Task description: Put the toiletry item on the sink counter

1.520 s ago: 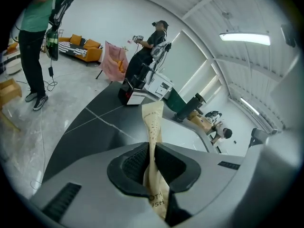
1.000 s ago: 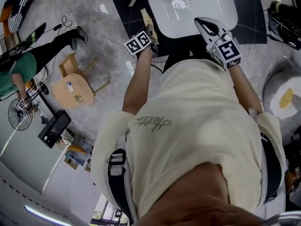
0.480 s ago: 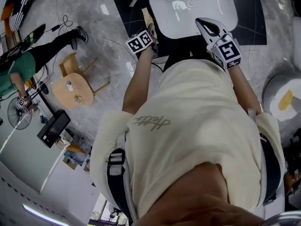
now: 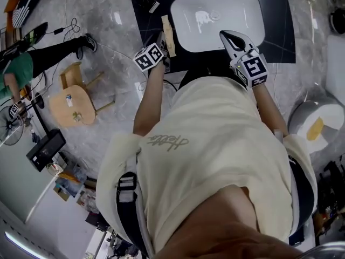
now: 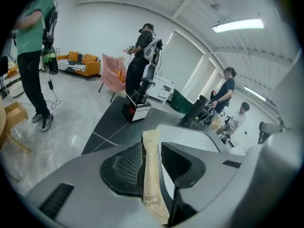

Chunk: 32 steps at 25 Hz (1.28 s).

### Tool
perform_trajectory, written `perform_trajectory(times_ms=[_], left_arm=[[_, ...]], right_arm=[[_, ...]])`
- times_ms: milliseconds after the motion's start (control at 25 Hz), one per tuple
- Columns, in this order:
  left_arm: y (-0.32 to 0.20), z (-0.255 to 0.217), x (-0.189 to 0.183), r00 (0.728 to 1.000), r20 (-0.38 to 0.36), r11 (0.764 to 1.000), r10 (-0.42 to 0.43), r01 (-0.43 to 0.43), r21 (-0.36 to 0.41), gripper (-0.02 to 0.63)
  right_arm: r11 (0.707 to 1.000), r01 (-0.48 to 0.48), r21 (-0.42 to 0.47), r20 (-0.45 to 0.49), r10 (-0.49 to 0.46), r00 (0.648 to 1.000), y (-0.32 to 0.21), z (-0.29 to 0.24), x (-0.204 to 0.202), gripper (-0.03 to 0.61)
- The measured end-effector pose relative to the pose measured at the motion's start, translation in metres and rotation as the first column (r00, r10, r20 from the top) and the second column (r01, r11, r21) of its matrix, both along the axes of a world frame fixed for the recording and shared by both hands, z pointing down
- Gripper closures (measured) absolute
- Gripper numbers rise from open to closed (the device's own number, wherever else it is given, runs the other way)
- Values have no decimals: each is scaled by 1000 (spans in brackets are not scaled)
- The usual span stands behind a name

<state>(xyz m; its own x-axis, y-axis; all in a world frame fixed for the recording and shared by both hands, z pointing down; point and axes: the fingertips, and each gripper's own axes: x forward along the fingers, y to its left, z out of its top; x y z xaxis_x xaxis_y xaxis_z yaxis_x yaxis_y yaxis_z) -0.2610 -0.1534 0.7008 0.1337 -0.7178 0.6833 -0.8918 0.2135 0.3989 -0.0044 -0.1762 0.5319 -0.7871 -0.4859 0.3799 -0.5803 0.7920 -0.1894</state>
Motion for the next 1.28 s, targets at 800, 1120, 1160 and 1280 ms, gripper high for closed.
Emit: perform_trajectory(times_ms=[800, 1120, 1160, 1280], left_arm=[[18, -239, 67, 936, 224, 775, 271, -350, 526, 601], [32, -292, 82, 902, 286, 689, 325, -433, 582, 611], [30, -299, 82, 902, 291, 679, 319, -431, 594, 611], [26, -313, 84, 907, 292, 660, 303, -421, 623, 611]], right_arm=[[991, 45, 130, 75, -56, 996, 29, -87, -13, 584], [977, 18, 210, 117, -44, 992, 40, -129, -14, 584], [975, 18, 223, 120, -46, 992, 40, -133, -14, 584], [969, 14, 247, 127, -46, 991, 43, -143, -14, 584]])
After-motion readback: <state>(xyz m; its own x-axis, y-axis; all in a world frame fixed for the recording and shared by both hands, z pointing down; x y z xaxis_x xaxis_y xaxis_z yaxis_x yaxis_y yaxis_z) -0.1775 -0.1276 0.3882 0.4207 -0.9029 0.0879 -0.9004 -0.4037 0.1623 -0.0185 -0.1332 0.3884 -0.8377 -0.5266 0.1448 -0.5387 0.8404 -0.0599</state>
